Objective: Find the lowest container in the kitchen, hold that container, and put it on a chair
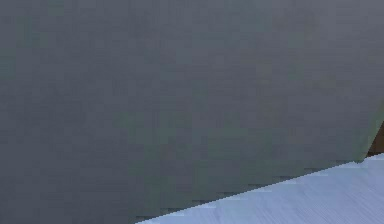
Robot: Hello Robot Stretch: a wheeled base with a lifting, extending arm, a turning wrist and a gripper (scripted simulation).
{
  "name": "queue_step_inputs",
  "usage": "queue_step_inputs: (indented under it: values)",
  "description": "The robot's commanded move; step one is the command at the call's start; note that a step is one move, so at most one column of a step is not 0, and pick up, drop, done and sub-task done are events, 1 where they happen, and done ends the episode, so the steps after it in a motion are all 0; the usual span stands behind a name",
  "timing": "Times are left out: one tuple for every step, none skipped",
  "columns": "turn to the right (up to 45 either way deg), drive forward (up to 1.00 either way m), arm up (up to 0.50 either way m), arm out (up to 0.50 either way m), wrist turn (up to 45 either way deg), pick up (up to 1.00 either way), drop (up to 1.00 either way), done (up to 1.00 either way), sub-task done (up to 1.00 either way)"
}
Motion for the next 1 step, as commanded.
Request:
queue_step_inputs:
  values:
    - [0.0, 0.00, 0.10, 0.00, 0.0, 0.00, 0.00, 0.00, 0.00]
